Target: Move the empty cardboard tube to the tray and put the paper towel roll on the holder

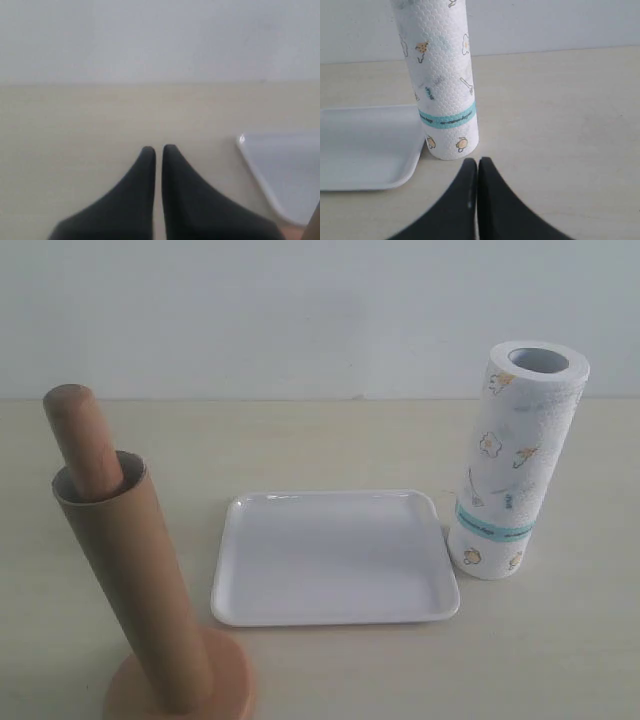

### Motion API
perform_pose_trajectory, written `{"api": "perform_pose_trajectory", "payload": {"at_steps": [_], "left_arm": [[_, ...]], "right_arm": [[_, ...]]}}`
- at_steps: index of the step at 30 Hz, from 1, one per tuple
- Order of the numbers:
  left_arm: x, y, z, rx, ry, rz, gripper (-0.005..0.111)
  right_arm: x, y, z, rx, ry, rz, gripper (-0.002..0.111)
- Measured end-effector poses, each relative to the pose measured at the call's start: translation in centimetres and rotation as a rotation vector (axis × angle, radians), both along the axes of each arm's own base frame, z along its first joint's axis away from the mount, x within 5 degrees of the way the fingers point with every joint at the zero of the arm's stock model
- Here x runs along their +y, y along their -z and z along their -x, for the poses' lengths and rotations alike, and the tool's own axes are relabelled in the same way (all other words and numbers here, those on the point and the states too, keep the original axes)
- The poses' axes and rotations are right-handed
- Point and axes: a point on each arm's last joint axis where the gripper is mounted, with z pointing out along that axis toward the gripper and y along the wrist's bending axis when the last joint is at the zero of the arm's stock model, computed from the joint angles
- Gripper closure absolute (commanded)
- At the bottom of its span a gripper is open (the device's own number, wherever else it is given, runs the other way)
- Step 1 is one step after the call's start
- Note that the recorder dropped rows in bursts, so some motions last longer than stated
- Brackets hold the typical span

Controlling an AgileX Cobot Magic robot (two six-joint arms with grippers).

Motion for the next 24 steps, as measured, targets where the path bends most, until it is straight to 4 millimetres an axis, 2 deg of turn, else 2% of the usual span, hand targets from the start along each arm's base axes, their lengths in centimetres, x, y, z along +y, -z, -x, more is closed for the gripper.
{"api": "perform_pose_trajectory", "payload": {"at_steps": [4,6,12,14,19,21,22,24], "left_arm": [[-0.1,-5.0,1.1,-0.149,0.019,0.091,0.103],[-0.1,-6.7,1.7,-0.207,0.025,0.113,0.103],[0.0,-10.0,2.9,-0.389,0.037,0.146,0.103],[0.1,-11.2,3.3,-0.523,0.042,0.162,0.103],[0.6,-15.9,6.4,-1.168,0.051,0.202,0.103],[0.5,-17.9,5.1,-1.224,0.046,0.2,0.103],[0.4,-18.5,4.3,-1.201,0.045,0.197,0.103],[-0.1,-19.2,1.4,-1.08,0.052,0.169,0.103]], "right_arm": [[0.0,0.0,0.0,0.0,0.0,0.0,0.108],[0.0,0.0,0.0,0.0,0.0,0.0,0.108],[0.0,0.0,0.0,0.0,0.0,0.0,0.108],[0.0,0.0,0.0,0.0,0.0,0.0,0.108],[0.0,0.0,0.0,0.0,0.0,0.0,0.108],[0.0,0.0,0.0,0.0,0.0,0.0,0.108],[0.0,0.0,0.0,0.0,0.0,0.0,0.108],[0.0,0.0,0.0,0.0,0.0,0.0,0.108]]}}
